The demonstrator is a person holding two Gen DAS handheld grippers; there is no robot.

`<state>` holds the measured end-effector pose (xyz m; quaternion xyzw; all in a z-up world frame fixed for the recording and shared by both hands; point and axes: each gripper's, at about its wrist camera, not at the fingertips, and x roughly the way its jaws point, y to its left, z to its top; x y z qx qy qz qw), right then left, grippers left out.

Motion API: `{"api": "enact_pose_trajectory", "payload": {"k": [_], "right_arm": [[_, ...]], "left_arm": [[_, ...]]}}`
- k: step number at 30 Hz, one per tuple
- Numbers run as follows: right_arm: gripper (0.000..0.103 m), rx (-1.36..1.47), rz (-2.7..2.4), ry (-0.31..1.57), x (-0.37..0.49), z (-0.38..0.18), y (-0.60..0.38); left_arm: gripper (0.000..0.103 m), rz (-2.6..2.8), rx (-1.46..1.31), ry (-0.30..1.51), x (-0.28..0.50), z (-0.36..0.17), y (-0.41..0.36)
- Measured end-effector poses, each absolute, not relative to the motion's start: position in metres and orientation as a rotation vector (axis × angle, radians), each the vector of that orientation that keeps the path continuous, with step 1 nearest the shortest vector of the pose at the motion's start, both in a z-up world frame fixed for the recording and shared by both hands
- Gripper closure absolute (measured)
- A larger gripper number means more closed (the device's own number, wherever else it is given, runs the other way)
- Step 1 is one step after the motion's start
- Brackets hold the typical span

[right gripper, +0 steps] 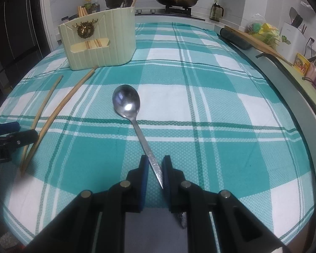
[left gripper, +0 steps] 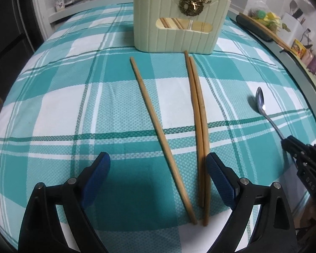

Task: Organize utensils
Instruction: 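Hold the small spoon with the right tool while the left tool moves to a chopstick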

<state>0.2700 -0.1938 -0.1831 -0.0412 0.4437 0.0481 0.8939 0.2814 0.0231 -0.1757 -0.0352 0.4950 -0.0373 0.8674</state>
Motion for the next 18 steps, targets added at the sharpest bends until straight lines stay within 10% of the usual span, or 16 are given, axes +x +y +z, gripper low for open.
{"api": "enact_pose_trajectory", "payload": {"k": [18], "right_arm": [[0.09, -0.096, 0.102, 0.914, 0.27, -0.183, -0.193]], "left_arm": [[0.003, -0.073, -0.06, 1.044, 0.313, -0.178, 0.021]]}}
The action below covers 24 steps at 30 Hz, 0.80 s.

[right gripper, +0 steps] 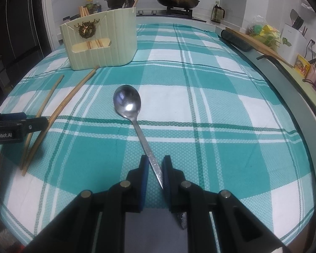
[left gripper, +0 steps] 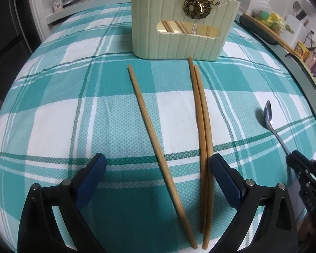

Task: Organize utensils
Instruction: 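Hold the small spoon with the right tool while the left tool moves to a chopstick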

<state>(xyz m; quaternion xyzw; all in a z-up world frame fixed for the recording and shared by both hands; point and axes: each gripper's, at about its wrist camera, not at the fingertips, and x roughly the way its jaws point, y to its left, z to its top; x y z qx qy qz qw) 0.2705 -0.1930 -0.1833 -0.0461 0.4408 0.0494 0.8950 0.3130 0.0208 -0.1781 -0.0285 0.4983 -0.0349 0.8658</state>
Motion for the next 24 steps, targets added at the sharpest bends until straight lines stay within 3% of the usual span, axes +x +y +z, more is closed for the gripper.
{"api": "enact_pose_trajectory", "payload": {"k": [24], "right_arm": [[0.087, -0.141, 0.113, 0.914, 0.274, -0.183, -0.184]], "left_arm": [[0.003, -0.031, -0.039, 1.08, 0.343, -0.181, 0.03]]}}
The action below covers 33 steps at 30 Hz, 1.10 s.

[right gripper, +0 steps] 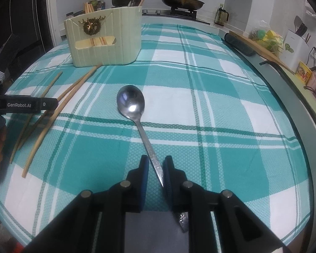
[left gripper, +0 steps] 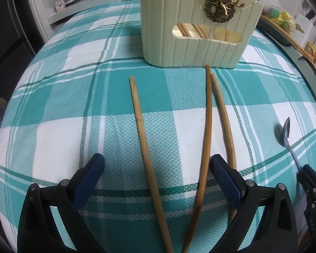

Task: Organize utensils
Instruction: 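Hold the small spoon with the right tool while the left tool moves to a chopstick, then grasp a wooden chopstick with the left tool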

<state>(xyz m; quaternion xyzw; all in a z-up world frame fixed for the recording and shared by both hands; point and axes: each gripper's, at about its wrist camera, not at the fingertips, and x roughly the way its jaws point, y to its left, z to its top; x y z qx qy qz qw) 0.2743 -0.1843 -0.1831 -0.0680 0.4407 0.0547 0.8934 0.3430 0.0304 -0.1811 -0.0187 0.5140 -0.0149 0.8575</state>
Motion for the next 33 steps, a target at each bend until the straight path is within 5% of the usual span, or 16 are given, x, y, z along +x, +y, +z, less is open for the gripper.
{"api": "enact_pose_trajectory", "payload": {"k": [1, 5, 26, 33], "right_arm": [[0.085, -0.142, 0.124, 0.919, 0.276, -0.183, -0.183], [0.049, -0.113, 0.18, 0.946, 0.28, -0.183, -0.187], [0.043, -0.229, 0.351, 0.994, 0.328, -0.183, -0.162], [0.05, -0.203, 0.326, 0.936, 0.352, -0.184, -0.156]], "left_arm": [[0.003, -0.045, -0.056, 1.08, 0.342, -0.179, 0.032], [0.003, -0.045, -0.111, 1.064, 0.341, -0.172, 0.046], [0.003, 0.013, -0.038, 1.087, 0.384, -0.184, 0.063], [0.046, 0.016, -0.034, 1.094, 0.393, -0.174, 0.058]]}}
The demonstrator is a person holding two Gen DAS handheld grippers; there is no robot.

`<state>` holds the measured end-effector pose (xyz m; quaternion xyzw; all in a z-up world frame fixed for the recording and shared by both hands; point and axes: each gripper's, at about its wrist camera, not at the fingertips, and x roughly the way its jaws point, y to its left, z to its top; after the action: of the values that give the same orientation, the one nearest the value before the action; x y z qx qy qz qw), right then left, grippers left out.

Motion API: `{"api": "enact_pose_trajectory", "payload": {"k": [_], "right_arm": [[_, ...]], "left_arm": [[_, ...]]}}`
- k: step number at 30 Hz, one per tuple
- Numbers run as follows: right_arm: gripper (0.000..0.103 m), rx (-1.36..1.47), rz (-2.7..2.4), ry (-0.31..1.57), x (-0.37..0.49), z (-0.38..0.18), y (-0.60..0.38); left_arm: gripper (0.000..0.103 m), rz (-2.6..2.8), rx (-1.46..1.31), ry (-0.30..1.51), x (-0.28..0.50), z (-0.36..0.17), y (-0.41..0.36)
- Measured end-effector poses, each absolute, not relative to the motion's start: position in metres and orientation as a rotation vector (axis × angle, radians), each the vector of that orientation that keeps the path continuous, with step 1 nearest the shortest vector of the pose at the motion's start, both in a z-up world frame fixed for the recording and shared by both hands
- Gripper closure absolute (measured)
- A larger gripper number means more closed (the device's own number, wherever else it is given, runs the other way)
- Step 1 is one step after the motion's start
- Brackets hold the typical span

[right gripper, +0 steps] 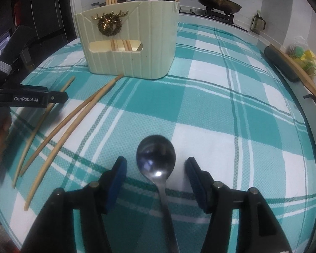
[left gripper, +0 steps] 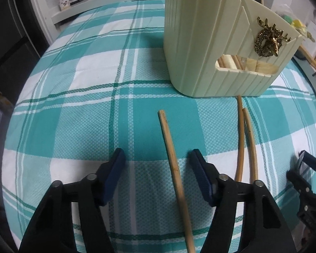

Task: Organize utensils
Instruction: 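Grasp a wooden chopstick with the left tool, then lift the small spoon and chopstick upright and carry them over the holder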

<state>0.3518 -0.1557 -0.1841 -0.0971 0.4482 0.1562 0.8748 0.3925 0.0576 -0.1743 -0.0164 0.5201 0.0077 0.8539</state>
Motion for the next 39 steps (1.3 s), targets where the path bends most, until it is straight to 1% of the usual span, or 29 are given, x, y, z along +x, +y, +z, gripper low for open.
{"api": "enact_pose_trajectory", "payload": {"k": [1, 2, 3, 4, 5, 7, 12, 20, 25, 32, 39], "right_arm": [[0.054, -0.204, 0.323, 0.928, 0.353, -0.184, -0.155], [0.063, -0.206, 0.319, 0.919, 0.354, -0.183, -0.153], [0.067, -0.211, 0.316, 0.912, 0.354, -0.183, -0.152], [0.067, -0.217, 0.31, 0.906, 0.354, -0.182, -0.151], [0.067, -0.22, 0.306, 0.901, 0.354, -0.183, -0.15], [0.067, -0.214, 0.302, 0.892, 0.354, -0.182, -0.15], [0.067, -0.141, 0.312, 0.845, 0.344, -0.164, -0.166], [0.067, -0.047, 0.391, 0.715, 0.312, -0.101, -0.185], [0.067, -0.008, 0.429, 0.649, 0.293, -0.069, -0.191], [0.067, 0.05, 0.458, 0.606, 0.284, -0.045, -0.195], [0.067, 0.055, 0.462, 0.577, 0.293, -0.026, -0.191]], "left_arm": [[0.057, 0.01, -0.037, 1.091, 0.394, -0.174, 0.057], [0.064, 0.007, -0.035, 1.084, 0.396, -0.173, 0.056], [0.077, 0.004, -0.033, 1.078, 0.398, -0.172, 0.055], [0.09, 0.0, -0.038, 1.072, 0.399, -0.172, 0.055], [0.094, -0.002, -0.05, 1.071, 0.401, -0.172, 0.056], [0.097, -0.003, -0.093, 1.071, 0.4, -0.17, 0.061], [0.098, -0.025, -0.146, 1.002, 0.378, -0.151, 0.07], [0.098, -0.096, -0.18, 0.807, 0.32, -0.071, 0.076], [0.098, -0.125, -0.216, 0.714, 0.292, -0.032, 0.082], [0.098, -0.146, -0.235, 0.674, 0.279, -0.015, 0.083], [0.098, -0.169, -0.254, 0.663, 0.285, -0.001, 0.084]]}}
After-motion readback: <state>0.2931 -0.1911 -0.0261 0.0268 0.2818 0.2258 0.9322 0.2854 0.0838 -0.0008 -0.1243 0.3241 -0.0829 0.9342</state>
